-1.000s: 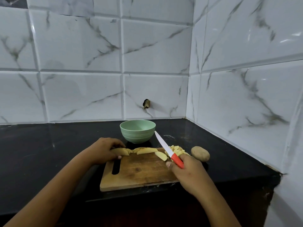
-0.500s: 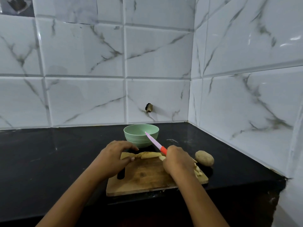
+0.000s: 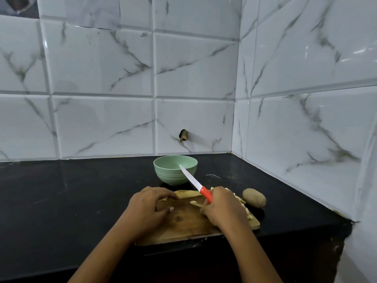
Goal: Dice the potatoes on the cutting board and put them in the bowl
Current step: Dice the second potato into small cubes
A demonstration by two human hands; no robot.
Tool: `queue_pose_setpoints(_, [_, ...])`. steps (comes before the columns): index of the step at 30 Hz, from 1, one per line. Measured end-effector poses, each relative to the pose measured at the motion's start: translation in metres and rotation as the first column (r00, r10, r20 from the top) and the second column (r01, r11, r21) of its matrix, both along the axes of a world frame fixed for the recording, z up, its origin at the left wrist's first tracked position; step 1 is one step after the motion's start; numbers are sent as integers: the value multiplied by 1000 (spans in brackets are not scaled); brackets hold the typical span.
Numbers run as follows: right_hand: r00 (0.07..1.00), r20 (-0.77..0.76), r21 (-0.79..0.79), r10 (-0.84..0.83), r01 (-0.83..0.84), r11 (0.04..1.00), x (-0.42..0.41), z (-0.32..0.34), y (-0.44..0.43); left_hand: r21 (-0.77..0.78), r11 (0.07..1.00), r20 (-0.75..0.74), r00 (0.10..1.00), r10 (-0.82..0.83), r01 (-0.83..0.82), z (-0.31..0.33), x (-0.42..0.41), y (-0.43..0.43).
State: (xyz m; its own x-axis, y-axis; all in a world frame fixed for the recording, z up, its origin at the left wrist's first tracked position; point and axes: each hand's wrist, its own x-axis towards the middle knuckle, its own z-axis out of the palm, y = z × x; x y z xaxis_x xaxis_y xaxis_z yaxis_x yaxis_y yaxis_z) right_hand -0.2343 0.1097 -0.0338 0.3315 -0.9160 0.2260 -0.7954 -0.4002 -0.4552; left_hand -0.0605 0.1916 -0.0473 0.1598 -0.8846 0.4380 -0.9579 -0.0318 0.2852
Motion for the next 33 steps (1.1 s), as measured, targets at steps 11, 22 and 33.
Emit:
queue_pose_setpoints(11, [969,202,-149,-142,173,973,-34,5,5,57,996,24,998,62,-63,4,-39,-45])
queue_pose_setpoints(22, [966,250,-176,-67,114,978,-36,-7,14,5,998,-248,967,59,-60,8,-67,-73])
queue_pose_setpoints(33, [972,219,-31,80,-74,997,-38,-13,19,22,995,-340,935,103,-102,-7,-59,-11])
